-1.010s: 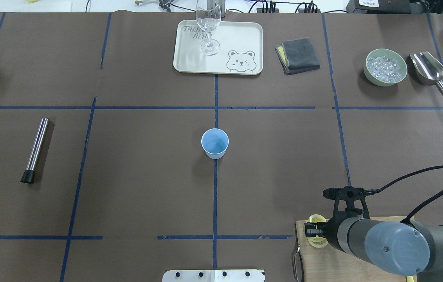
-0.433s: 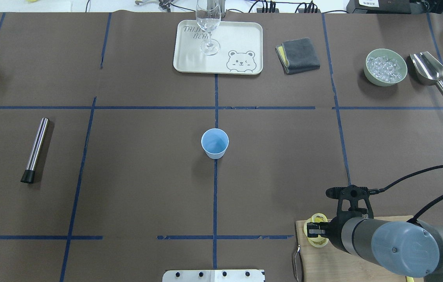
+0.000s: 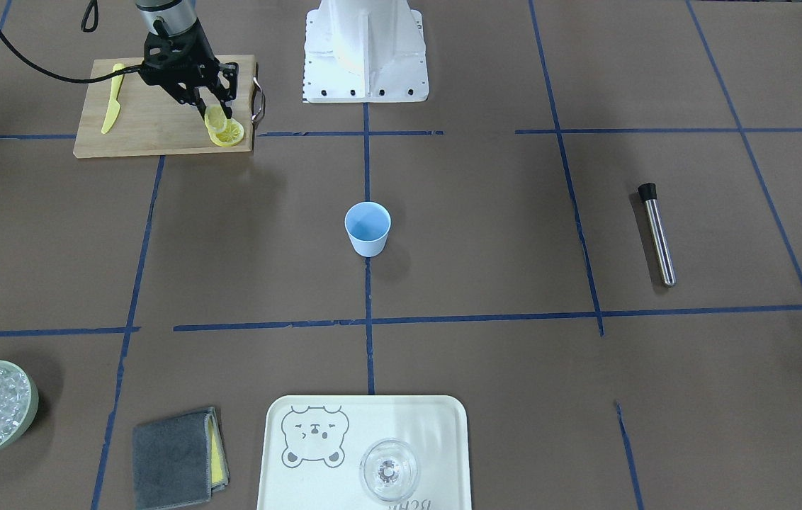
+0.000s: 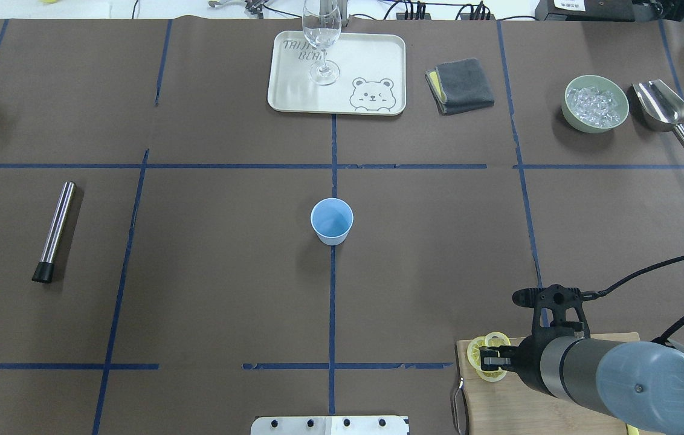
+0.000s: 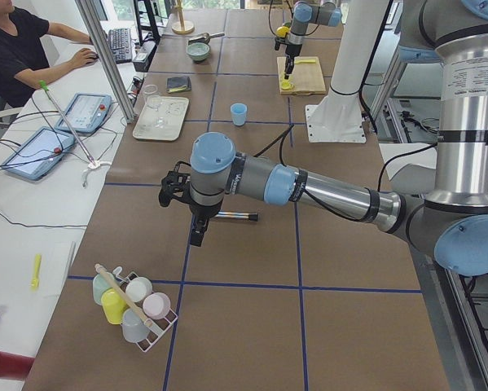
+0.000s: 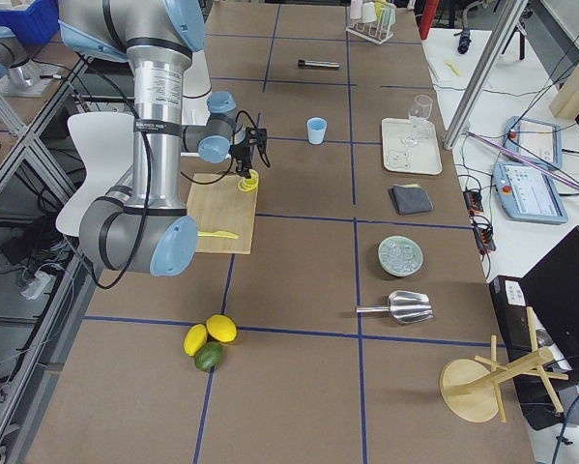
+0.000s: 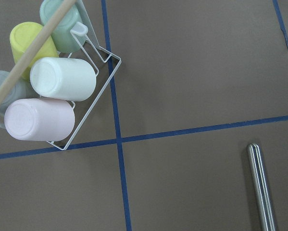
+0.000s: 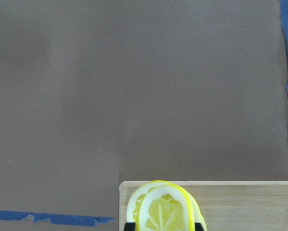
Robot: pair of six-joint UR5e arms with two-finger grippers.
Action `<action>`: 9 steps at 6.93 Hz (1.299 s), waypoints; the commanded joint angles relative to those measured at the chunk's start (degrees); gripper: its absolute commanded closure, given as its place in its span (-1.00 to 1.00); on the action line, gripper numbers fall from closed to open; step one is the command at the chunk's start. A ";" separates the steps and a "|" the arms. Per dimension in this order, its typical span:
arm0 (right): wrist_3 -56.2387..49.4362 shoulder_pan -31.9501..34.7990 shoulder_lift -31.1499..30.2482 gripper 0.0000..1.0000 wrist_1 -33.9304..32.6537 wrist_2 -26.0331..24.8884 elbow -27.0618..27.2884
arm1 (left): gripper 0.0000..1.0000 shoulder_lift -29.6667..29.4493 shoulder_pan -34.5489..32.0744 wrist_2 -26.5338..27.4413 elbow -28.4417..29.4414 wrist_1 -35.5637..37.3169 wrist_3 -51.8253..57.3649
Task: Squeeze lemon into cup
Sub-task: 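Lift the lemon slice with the right gripper and carry it over the blue cup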
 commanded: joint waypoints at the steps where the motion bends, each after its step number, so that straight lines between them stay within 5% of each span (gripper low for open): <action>1: 0.00 1.48 0.42 0.07 -2.10 1.81 4.68 | -1.00 0.00 0.00 0.00 0.20 -0.07 0.00; 2: 0.00 4.19 2.25 0.07 -3.08 4.34 5.57 | -1.00 0.00 0.00 0.00 0.29 -0.07 0.00; 4: 0.00 8.50 18.78 0.08 -17.84 7.35 3.05 | -1.00 0.00 0.09 0.00 0.38 -0.07 0.00; 6: 0.00 12.46 38.23 0.08 -26.97 7.18 -9.38 | -1.00 -0.09 0.18 -0.09 1.08 -0.07 -0.09; 9: -0.70 16.69 50.49 0.09 -26.55 7.09 -25.74 | -1.00 -0.09 0.26 -0.35 1.61 -0.07 -0.09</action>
